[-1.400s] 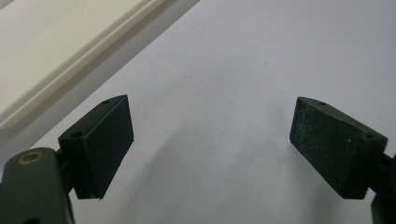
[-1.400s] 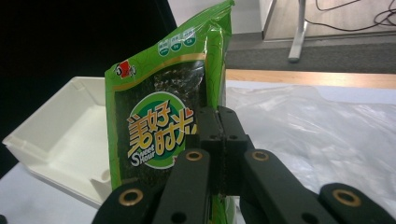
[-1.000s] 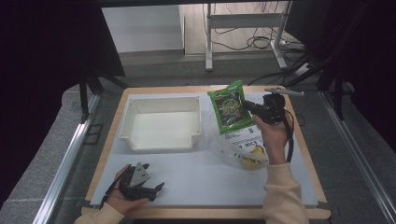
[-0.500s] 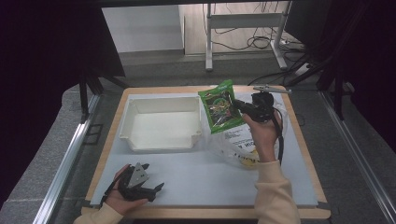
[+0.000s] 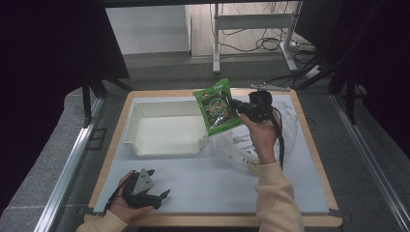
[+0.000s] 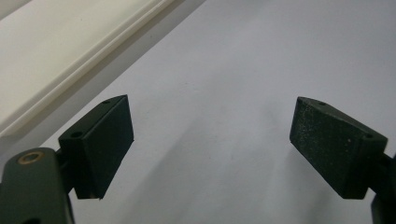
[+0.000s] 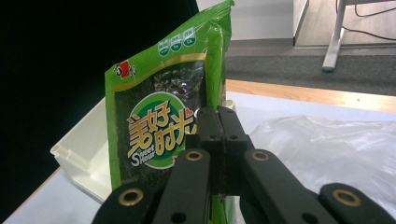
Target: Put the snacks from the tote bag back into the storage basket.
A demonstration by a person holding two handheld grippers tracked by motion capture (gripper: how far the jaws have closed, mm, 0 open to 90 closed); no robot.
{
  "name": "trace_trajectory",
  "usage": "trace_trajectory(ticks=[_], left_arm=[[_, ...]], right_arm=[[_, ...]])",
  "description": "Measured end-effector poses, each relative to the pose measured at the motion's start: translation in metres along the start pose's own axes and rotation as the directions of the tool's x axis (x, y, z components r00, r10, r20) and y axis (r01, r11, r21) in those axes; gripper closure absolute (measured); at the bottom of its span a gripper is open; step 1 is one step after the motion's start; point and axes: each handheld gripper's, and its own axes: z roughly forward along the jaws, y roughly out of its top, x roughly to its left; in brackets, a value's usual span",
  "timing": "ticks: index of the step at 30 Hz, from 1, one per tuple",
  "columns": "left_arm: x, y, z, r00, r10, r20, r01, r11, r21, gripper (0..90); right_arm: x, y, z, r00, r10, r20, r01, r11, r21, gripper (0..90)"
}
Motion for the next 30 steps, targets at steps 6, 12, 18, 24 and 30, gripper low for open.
trace_trajectory(ticks=[6, 12, 18, 24, 30], left_arm=[[0.0, 0.0, 0.0, 1.0, -0.005, 0.001, 0.005, 1.0, -0.005, 13.4], [0.0, 0.0, 0.0, 1.0, -0.006, 0.001, 0.006, 1.0, -0.005, 13.4], [0.0, 0.0, 0.0, 1.0, -0.006, 0.001, 0.006, 1.0, -0.006, 13.4], [0.0, 0.0, 0.0, 1.0, -0.009, 0.002, 0.009, 0.9999, -0.009, 13.4], [0.001, 0.0, -0.001, 1.0, 0.001, 0.001, -0.001, 1.0, -0.003, 13.4]], right_arm=[[0.008, 0.002, 0.008, 0.9998, -0.005, -0.017, 0.006, 1.0, 0.005, 90.0], [0.016, 0.004, 0.017, 0.9994, -0.008, -0.034, 0.008, 1.0, 0.011, 90.0], [0.024, 0.005, 0.026, 0.9987, -0.014, -0.049, 0.014, 1.0, 0.012, 90.0], [0.031, 0.006, 0.034, 0.9981, -0.016, -0.059, 0.016, 1.0, 0.01, 90.0], [0.037, 0.005, 0.043, 0.9972, -0.015, -0.073, 0.017, 1.0, 0.023, 90.0]])
